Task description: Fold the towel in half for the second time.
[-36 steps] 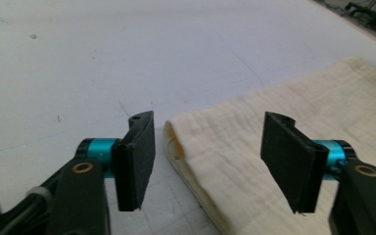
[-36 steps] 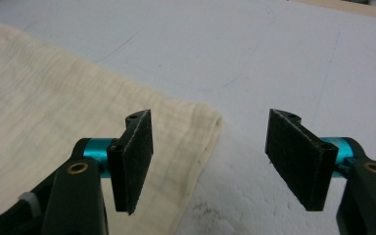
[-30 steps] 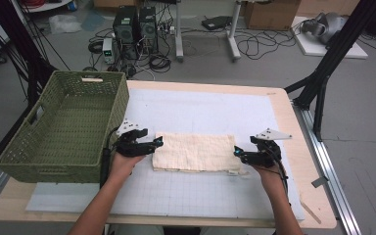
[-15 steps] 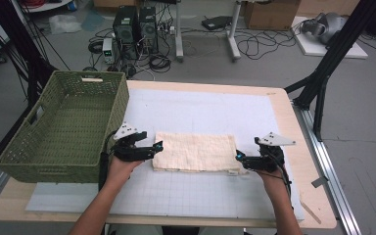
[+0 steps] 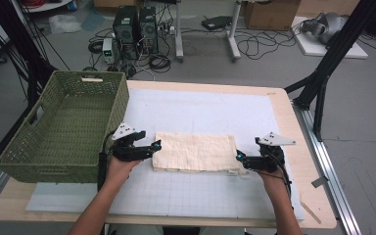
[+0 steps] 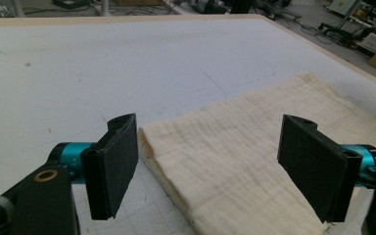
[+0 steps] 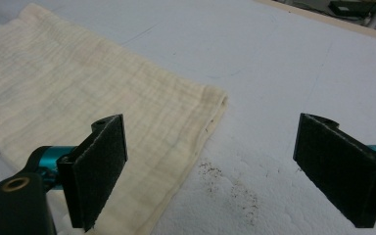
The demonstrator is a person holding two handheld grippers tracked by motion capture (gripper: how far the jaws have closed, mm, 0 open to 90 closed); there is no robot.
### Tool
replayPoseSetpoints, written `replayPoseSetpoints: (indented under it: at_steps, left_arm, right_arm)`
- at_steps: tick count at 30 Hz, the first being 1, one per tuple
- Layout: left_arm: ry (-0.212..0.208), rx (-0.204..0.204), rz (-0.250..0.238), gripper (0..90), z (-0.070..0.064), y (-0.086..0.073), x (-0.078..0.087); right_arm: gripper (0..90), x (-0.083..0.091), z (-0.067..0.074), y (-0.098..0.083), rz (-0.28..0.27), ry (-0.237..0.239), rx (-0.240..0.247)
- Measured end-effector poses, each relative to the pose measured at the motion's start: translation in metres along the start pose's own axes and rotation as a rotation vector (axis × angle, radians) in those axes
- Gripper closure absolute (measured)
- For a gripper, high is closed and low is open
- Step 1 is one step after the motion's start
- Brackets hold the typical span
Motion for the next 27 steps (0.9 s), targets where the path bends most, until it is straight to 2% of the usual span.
replayPoseSetpoints:
  at_steps: [6, 11, 16, 21, 23, 27]
  left_arm:
    - [0.014, 0.013, -0.01, 23.8, 0.002, 0.0, -0.001]
    - [0.032, 0.042, -0.008, 23.9, 0.007, -0.001, -0.008]
    - [0.042, 0.046, -0.009, 24.3, 0.011, 0.004, -0.016]
    - [0.053, 0.062, 0.02, 24.1, 0.016, 0.003, -0.024]
    - [0.058, 0.066, 0.028, 24.1, 0.017, 0.002, -0.026]
    - [0.064, 0.05, 0.048, 23.7, 0.019, 0.0, -0.03]
  right_arm:
    - [12.0, 0.0, 0.002, 0.0, 0.005, -0.003, 0.007]
    - [12.0, -0.002, 0.004, -0.001, 0.009, 0.0, 0.013]
    - [12.0, -0.003, 0.006, -0.001, 0.014, 0.011, 0.024]
    - [12.0, -0.005, 0.006, -0.001, 0.025, 0.012, 0.037]
    - [12.0, -0.005, 0.006, -0.001, 0.013, 0.021, 0.025]
    - [12.0, -0.003, 0.004, 0.003, -0.007, 0.034, 0.0]
Point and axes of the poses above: each handheld gripper's, and its own axes: x roughly backward along the jaws, y roughly out of its top, z roughly to its left, the point moved 1 cm from there along -x, roughly forward along the jaws, and after that the axes turned 9 degrees about -x, right-handed, at the moved point
